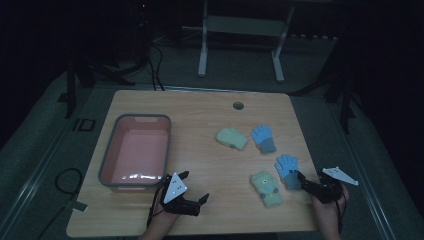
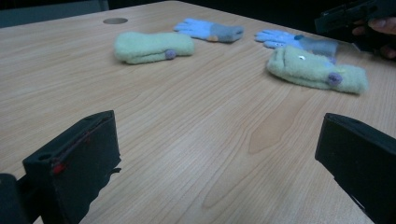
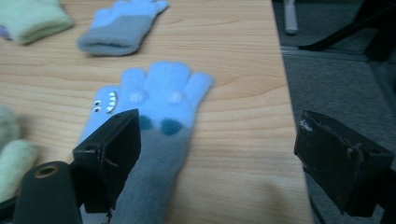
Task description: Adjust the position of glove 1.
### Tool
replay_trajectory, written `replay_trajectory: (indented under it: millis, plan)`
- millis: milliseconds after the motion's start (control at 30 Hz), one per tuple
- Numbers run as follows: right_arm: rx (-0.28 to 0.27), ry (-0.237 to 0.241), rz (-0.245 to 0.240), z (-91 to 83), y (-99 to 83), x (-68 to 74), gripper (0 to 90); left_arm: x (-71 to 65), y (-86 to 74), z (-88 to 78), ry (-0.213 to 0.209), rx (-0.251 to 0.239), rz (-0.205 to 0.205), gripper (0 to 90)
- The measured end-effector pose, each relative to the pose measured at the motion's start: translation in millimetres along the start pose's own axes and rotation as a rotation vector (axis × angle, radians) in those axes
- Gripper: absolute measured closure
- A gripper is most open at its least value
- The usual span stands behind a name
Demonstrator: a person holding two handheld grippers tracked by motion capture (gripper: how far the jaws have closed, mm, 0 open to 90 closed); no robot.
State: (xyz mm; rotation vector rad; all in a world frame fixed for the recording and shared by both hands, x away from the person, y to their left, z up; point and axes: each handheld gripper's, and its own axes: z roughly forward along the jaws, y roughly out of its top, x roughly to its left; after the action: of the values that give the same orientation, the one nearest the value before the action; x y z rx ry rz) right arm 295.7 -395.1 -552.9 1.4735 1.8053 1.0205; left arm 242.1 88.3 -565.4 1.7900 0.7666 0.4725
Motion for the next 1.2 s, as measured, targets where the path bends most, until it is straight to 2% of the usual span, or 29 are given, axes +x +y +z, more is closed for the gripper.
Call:
replay_trajectory:
  millis: [67, 100, 167, 267, 367, 467, 533, 700, 800, 867, 1033, 1100, 1200]
  plan:
    - [0.003, -0.002, 0.0, 0.0, 0.0, 0.2, 14.7, 0.1, 0.0, 0.1, 0.0, 0.001, -0.001, 0.0]
    - [0.011, 0.013, 0.002, 0.1, 0.0, 0.2, 15.0, 0.2, 0.1, 0.2, 0.0, 0.002, -0.001, 0.0]
    - [0.048, 0.03, 0.033, 1.9, 0.3, -1.5, 20.2, 0.0, 0.1, 0.2, 0.0, 0.002, 0.0, 0.0]
    - [0.087, 0.063, 0.078, 2.0, 0.5, -3.0, 22.0, -0.2, 0.1, 0.2, 0.0, 0.001, 0.002, 0.0]
    - [0.138, 0.098, 0.102, 1.0, 2.4, -3.6, 22.1, -0.3, 0.1, 0.2, 0.0, 0.002, 0.003, 0.0]
    - [0.148, 0.103, 0.08, -3.5, 10.5, -2.8, 22.3, -0.1, 0.1, 0.2, -0.007, 0.002, 0.0, 0.0]
    - [0.138, 0.115, 0.082, -6.9, 17.3, -2.6, 22.5, -0.1, 0.2, 0.2, -0.011, 0.003, -0.002, 0.0]
    - [0.103, 0.115, 0.033, -13.9, 45.1, 1.6, 22.4, -1.0, 0.2, 0.1, -0.014, 0.004, 0.007, 0.0]
    - [0.1, 0.137, 0.009, -14.3, 63.4, 5.3, 18.5, -1.6, 0.1, 0.3, -0.018, 0.004, 0.009, 0.0]
    - [0.094, 0.161, -0.005, -13.5, 74.7, 8.5, 12.6, -1.5, 0.2, 0.2, -0.02, 0.006, 0.01, 0.0]
    - [0.047, 0.209, -0.034, -12.8, 97.6, 18.4, 11.9, -1.6, 0.2, 0.2, -0.02, 0.006, 0.01, 0.0]
    - [0.048, 0.219, -0.044, -8.9, 105.6, 22.0, 12.2, -1.4, 0.2, 0.3, -0.02, 0.006, 0.008, 0.0]
    - [0.06, 0.246, -0.086, -0.3, 115.4, 30.2, 13.7, -1.1, 0.1, 0.1, -0.022, 0.004, 0.005, 0.0]
